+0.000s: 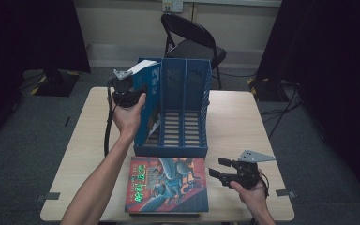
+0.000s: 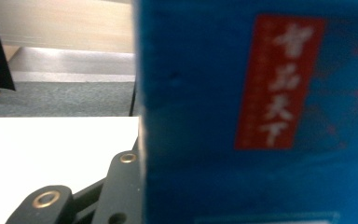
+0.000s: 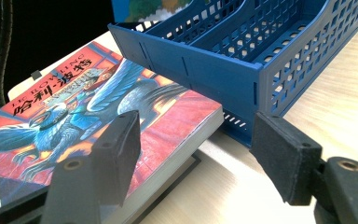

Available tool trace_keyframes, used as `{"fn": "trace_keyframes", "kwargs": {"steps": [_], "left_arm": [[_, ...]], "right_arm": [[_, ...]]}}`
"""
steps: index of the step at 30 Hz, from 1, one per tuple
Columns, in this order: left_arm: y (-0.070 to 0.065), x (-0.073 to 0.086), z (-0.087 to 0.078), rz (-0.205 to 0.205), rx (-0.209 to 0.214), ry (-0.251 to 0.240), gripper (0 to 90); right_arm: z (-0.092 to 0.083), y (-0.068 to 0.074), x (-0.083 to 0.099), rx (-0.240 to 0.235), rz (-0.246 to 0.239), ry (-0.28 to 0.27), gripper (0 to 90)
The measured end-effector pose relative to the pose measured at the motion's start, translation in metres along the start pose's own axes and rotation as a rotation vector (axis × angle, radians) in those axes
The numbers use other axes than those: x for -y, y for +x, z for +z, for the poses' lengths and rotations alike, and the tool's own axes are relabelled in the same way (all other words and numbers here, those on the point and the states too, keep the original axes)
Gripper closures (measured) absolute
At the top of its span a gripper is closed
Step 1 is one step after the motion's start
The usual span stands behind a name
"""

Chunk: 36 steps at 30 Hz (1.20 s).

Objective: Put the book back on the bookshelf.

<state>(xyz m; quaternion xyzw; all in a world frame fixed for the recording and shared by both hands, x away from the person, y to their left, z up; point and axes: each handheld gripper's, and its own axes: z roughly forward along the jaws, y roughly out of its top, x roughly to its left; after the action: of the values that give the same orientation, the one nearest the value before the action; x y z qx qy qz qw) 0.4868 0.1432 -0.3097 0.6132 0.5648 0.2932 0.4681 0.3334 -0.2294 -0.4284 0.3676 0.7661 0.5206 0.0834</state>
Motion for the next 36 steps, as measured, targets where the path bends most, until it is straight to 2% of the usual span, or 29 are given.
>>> {"fn": "trace_keyframes", "kwargs": {"steps": [2,5,7,10,14,16,21,26,31,33,36], "left_arm": [[0.000,0.002,0.002,-0.016,0.007,0.002,61.6],[-0.004,0.004,0.004,0.013,0.008,-0.004,61.6],[-0.006,0.006,0.006,0.028,0.006,-0.027,61.6],[-0.004,0.009,0.009,0.015,0.017,-0.055,61.6],[-0.002,0.015,0.009,0.041,0.023,-0.076,61.6],[0.000,0.020,0.011,0.021,0.035,-0.071,61.5],[0.004,0.030,0.013,0.012,0.050,-0.053,61.4],[0.004,0.036,0.011,0.026,0.058,-0.053,61.3],[0.004,0.037,0.009,0.020,0.053,-0.042,61.1],[0.003,0.040,0.005,0.038,0.063,-0.033,61.0],[0.002,0.042,0.002,0.042,0.066,-0.034,60.8]], "right_arm": [[-0.001,0.000,0.000,0.002,0.003,0.001,32.6],[-0.001,-0.001,0.001,0.003,0.004,0.003,32.6],[0.000,-0.001,0.001,0.001,0.003,0.006,32.5],[0.001,0.000,0.001,0.002,-0.002,0.009,32.5],[0.000,0.000,0.001,0.002,-0.004,0.009,32.5],[0.001,-0.002,0.002,0.002,-0.002,0.011,32.5],[0.001,-0.001,0.002,0.001,-0.003,0.014,32.5],[0.004,-0.001,0.002,0.008,-0.001,0.021,32.9],[0.007,0.000,0.003,0.003,-0.010,0.031,32.6],[0.006,0.000,0.003,0.004,-0.010,0.030,32.6],[0.005,0.000,0.003,0.007,-0.007,0.026,32.6]]}}
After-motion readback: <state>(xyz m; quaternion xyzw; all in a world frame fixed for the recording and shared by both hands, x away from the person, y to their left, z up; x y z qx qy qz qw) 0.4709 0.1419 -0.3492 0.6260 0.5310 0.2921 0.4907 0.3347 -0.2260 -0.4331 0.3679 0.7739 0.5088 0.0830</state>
